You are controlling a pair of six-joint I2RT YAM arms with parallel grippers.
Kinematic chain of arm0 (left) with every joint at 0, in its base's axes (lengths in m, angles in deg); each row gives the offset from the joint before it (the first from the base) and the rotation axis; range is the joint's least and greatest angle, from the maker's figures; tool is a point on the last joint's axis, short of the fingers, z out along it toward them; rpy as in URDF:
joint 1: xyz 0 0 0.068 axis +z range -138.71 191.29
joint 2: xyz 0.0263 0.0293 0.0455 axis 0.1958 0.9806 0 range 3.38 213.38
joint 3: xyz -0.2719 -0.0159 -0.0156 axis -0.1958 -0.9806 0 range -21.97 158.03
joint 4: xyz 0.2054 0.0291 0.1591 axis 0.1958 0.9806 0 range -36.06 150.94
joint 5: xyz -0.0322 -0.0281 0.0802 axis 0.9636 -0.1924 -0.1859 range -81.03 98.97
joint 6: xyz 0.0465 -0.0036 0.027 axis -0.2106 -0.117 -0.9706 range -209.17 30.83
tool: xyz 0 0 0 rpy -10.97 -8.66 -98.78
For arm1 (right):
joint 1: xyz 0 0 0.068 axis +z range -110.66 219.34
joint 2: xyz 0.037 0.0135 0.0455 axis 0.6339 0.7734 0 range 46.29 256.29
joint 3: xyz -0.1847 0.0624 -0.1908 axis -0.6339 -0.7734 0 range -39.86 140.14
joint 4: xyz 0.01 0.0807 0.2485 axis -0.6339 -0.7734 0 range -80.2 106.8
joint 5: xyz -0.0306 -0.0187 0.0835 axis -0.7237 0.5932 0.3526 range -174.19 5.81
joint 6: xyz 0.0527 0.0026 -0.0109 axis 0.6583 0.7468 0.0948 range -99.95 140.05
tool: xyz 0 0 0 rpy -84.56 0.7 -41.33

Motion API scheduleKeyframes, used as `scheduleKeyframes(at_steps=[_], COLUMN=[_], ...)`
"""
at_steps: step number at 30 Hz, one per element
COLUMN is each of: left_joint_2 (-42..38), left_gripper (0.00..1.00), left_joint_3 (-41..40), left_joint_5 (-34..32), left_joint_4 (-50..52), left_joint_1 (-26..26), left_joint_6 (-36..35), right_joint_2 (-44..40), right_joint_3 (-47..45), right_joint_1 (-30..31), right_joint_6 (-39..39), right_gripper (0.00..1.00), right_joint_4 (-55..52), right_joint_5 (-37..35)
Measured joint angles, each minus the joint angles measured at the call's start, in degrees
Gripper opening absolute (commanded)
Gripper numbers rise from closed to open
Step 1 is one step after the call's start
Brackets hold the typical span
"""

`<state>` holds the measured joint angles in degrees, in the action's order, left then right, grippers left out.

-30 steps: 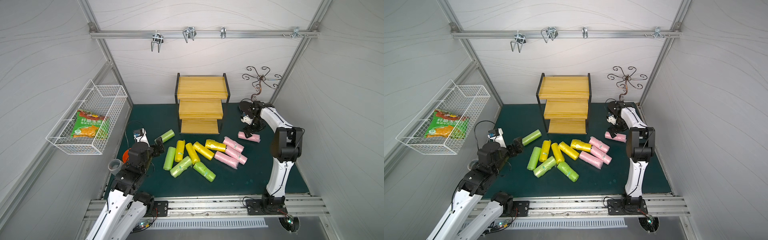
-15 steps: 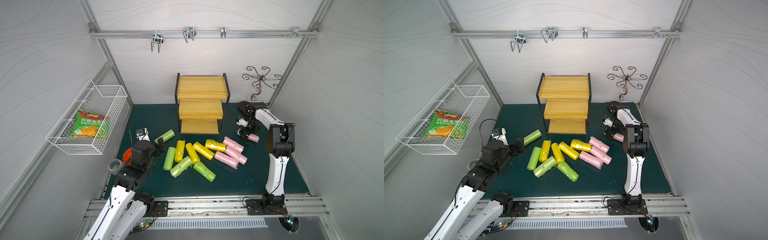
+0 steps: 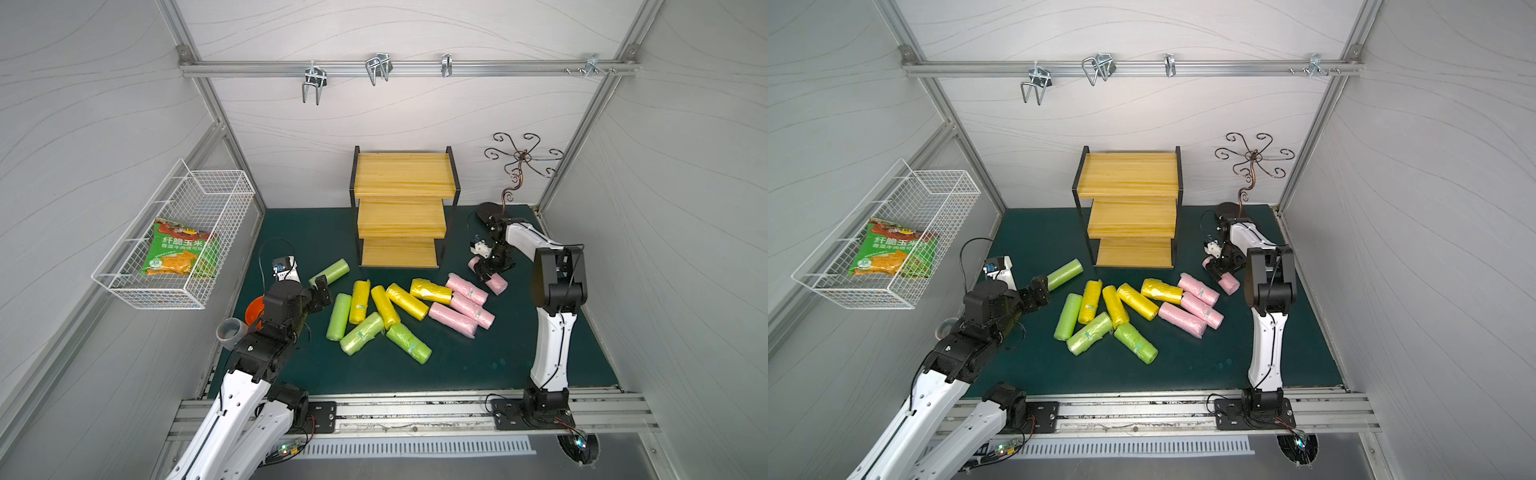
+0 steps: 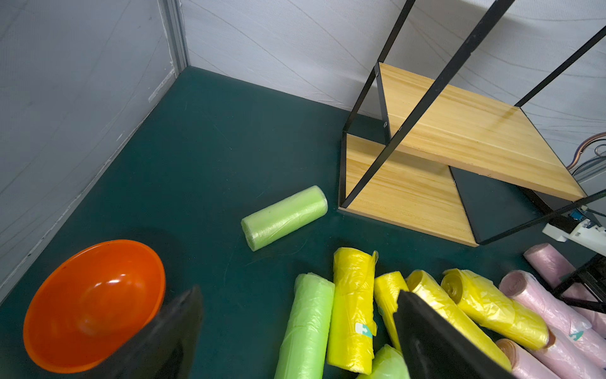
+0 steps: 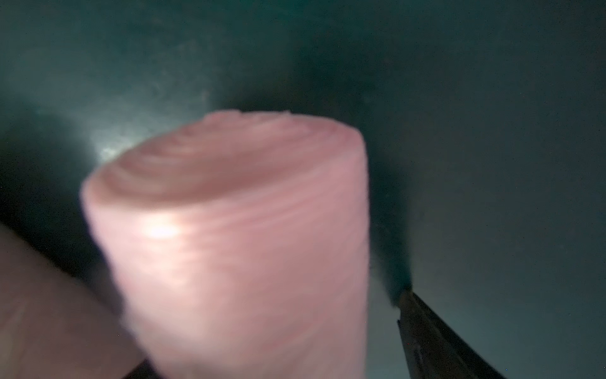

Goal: Sort the rolls of trash bags by color and place them on the shelf
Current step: Pick up the roll of trash bags from the center of the board.

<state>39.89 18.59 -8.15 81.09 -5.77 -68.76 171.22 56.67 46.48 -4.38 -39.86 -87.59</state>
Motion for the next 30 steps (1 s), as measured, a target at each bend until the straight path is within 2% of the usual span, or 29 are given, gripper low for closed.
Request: scheduleKeyframes(at_steps=[2, 5, 12, 13, 20, 26, 30], left_joint_2=[0.0, 0.02, 0.28, 0.35, 1.55, -0.02, -1.36], left_gripper=[0.96, 0.96, 0.96, 0.96, 0.96, 0.98, 0.98], left_joint_3=[0.0, 0.0, 0.0, 0.0, 0.02, 0.02, 0.02], left_joint_5=[0.02, 0.04, 0.04, 0.04, 0.24, -1.62, -1.27], left_joint_4=[0.0, 0.0, 0.0, -0.02, -0.44, 0.02, 0.04], left_joint_1=[0.0, 0.0, 0.0, 0.0, 0.0, -0.63, -0.63], left_joint_6=[0.0, 0.0, 0.0, -0.02, -1.9, -5.25, -5.31], right_joint_2=[-0.46, -0.7, 0.44, 0.98, 1.99, -2.01, -6.86], right_joint_3=[-0.85, -1.25, 1.31, 2.1, 3.78, 2.47, 11.45], right_joint_1=[0.02, 0.02, 0.0, -0.04, -1.22, -2.6, -2.19], right_joint_6=[2.29, 6.16, 15.72, 17.42, 25.4, 29.59, 31.15], right_gripper=[0.75, 0.59, 0.05, 0.0, 0.0, 0.0, 0.0], right_joint_4=[0.44, 0.52, -2.84, -3.61, -6.54, -11.37, -17.66], right_joint_5=[-0.02, 0.02, 1.33, 1.44, 4.76, 9.33, 10.4])
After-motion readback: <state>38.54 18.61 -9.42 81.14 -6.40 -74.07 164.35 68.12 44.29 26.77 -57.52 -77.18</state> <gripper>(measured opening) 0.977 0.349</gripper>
